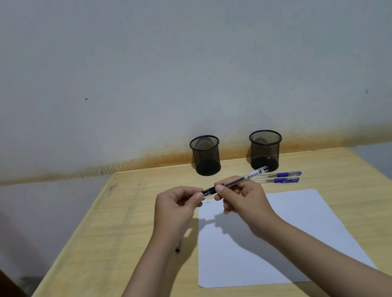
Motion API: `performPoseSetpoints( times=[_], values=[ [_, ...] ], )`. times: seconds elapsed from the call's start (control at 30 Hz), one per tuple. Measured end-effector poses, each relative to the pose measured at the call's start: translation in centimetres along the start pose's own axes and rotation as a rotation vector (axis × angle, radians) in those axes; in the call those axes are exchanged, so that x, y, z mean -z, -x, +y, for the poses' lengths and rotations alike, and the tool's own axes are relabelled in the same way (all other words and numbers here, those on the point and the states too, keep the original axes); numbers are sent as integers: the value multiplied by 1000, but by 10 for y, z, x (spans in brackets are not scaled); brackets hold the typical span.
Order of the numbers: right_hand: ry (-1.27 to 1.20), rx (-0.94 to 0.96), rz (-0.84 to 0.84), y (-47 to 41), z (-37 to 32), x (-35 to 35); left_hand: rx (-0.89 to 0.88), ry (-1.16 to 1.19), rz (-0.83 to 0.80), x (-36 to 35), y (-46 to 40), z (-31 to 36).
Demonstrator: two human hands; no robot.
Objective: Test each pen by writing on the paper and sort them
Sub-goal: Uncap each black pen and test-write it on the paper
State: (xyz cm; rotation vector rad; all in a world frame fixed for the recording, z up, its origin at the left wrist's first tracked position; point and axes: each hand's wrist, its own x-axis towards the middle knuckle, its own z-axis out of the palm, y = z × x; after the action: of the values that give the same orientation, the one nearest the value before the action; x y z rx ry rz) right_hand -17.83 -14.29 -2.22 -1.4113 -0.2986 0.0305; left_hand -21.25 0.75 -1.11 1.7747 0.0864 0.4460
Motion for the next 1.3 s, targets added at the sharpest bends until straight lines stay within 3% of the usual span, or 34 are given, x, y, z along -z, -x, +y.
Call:
performPoseSetpoints(
  times=[0.27,0.43,0.63,0.8,1.1,1.3],
  values=[
    [46,131,-64,10,4,-19,-8,-92,-138,38,-11,-5],
    [-31,254,204,-2,-8,8,96,-176,206,109,-20,-41],
    [47,110,75,5,10,-10,256,-333,176,96,-19,-68],
    [46,38,66,8,21,-13,258,-604,160,96,-22,-91],
    [67,-37,91,6,32,-1,177,-696,180,92,-18,-98],
    [125,-14,180,-10,35,17,-40,-515,71,45,3,-68]
  ],
)
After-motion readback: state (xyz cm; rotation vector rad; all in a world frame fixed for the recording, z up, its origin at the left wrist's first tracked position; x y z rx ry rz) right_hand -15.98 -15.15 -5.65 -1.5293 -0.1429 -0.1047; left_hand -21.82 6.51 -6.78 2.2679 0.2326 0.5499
